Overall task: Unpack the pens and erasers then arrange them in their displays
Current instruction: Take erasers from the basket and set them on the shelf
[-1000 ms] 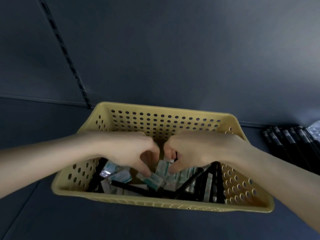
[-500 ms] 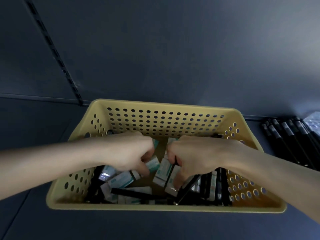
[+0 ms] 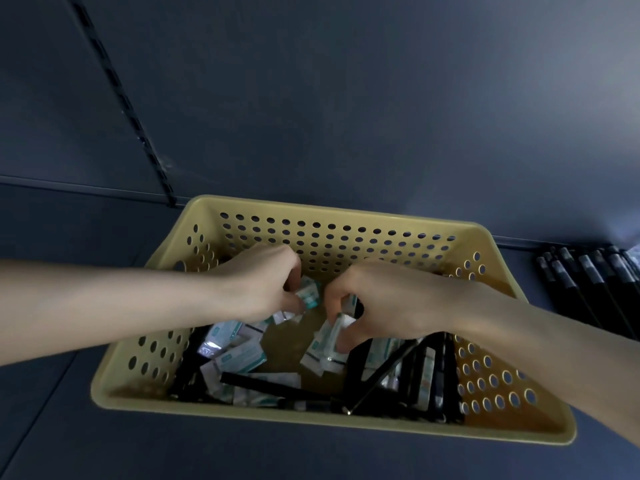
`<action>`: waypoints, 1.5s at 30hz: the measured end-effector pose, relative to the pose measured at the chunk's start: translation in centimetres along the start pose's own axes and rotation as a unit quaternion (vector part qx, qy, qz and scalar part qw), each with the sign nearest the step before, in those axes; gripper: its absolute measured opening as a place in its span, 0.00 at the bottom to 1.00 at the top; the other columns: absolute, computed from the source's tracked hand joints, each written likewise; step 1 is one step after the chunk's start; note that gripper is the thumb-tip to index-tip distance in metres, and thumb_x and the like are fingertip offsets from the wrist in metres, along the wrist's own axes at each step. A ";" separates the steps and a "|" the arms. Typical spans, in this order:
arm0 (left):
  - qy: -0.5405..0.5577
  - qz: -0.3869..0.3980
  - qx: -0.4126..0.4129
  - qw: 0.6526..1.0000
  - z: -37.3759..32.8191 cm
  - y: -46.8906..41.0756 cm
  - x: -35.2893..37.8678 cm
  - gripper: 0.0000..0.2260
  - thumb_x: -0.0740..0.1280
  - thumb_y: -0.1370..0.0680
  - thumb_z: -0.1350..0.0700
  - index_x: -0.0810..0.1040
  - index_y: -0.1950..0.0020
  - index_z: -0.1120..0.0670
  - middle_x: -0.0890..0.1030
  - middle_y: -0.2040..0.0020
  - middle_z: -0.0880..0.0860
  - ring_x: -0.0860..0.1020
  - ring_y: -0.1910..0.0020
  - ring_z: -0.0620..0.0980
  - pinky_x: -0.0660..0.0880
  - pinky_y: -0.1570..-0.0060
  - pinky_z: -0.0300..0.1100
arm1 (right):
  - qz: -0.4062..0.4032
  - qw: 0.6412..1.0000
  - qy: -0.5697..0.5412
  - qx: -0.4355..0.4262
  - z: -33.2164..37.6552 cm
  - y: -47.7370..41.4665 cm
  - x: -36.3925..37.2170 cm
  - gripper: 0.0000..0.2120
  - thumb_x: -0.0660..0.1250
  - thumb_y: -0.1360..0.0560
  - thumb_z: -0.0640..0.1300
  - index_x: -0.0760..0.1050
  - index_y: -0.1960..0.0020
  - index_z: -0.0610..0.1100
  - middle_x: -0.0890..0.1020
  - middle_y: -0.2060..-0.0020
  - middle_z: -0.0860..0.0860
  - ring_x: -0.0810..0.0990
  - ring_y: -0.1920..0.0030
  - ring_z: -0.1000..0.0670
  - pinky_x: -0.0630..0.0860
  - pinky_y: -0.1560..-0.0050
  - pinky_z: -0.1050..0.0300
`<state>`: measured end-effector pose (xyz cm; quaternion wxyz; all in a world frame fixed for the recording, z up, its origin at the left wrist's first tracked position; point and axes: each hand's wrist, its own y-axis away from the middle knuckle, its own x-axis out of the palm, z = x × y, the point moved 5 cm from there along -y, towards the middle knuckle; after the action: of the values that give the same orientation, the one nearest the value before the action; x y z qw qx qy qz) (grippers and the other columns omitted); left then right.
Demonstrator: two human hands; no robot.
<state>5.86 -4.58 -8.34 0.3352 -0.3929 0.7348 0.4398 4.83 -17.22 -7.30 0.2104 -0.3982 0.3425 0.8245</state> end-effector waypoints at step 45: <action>-0.090 0.077 0.040 0.992 0.6 2.1 -0.2 0.11 0.70 0.27 0.43 0.78 0.48 0.46 0.68 0.58 0.39 0.69 0.53 0.42 0.65 0.63 0.36 | 0.008 0.992 0.121 0.028 -1.0 1.1 -0.6 0.12 0.65 0.24 0.53 0.74 0.45 0.47 0.74 0.48 0.53 0.72 0.45 0.51 0.71 0.45 0.55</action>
<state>4.26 -3.32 -7.60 0.3806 -0.2808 0.7464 0.4683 5.01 -18.78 -6.79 0.1717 -0.4862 0.3917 0.7620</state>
